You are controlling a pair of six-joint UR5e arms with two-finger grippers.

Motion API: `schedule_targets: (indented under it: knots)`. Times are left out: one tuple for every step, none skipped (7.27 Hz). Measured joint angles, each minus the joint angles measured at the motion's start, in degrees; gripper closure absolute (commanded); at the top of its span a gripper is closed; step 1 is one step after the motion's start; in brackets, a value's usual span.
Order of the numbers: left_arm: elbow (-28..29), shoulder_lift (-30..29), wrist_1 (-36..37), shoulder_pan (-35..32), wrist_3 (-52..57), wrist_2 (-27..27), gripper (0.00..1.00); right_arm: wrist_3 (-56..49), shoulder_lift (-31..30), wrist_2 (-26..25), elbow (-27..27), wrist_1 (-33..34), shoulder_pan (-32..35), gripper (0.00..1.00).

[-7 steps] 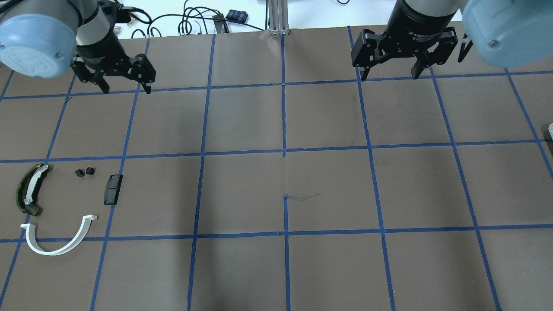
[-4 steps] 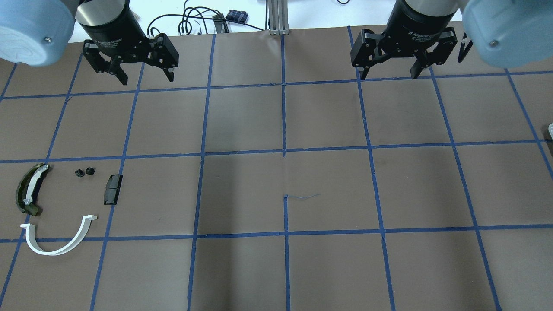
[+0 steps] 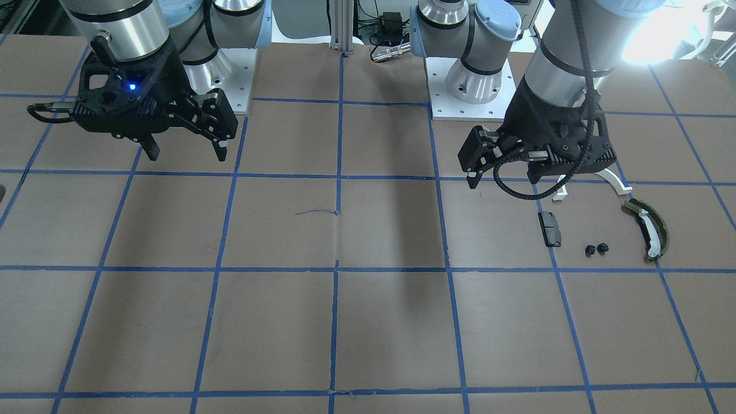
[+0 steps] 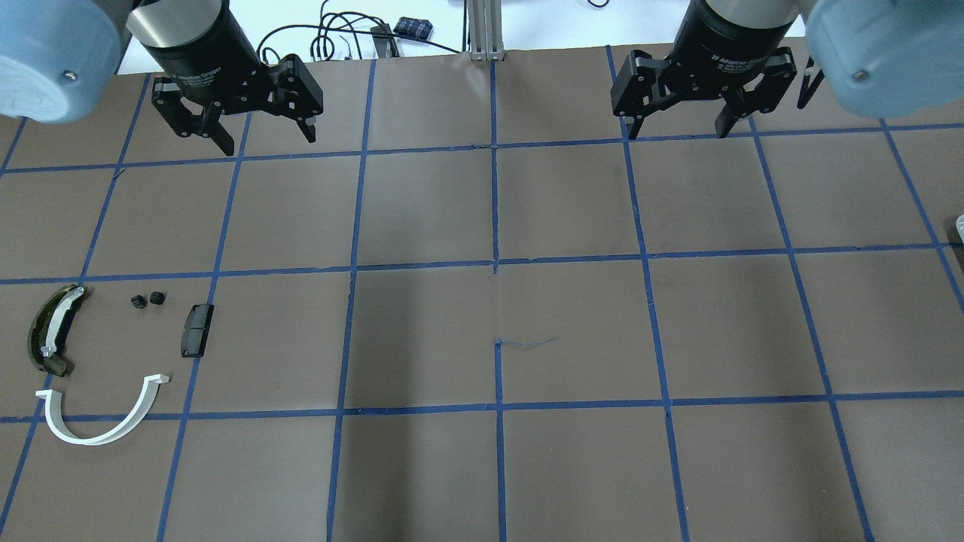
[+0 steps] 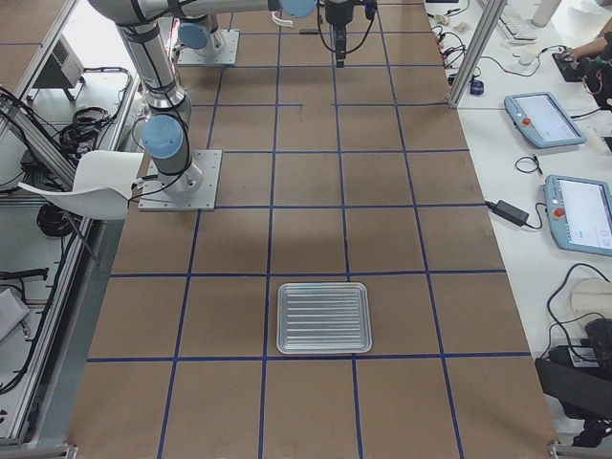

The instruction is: Place bearing gear from tray to pile

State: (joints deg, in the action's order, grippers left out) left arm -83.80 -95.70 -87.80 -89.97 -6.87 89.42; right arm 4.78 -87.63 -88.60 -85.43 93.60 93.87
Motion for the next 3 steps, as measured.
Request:
schedule_targets:
  knots:
    - [-0.7, 0.6, -0.3, 0.1, 0.3, 0.6, 0.00, 0.0, 0.0, 0.0, 0.0, 0.0, 0.0, 0.00]
    - [-1.1, 0.9, -0.4, 0.2, 0.5, 0.8, 0.00, 0.0, 0.0, 0.0, 0.0, 0.0, 0.0, 0.00]
    - [-1.2, 0.9, -0.3, 0.2, 0.5, 0.8, 0.00, 0.0, 0.0, -0.1, 0.0, 0.0, 0.0, 0.00]
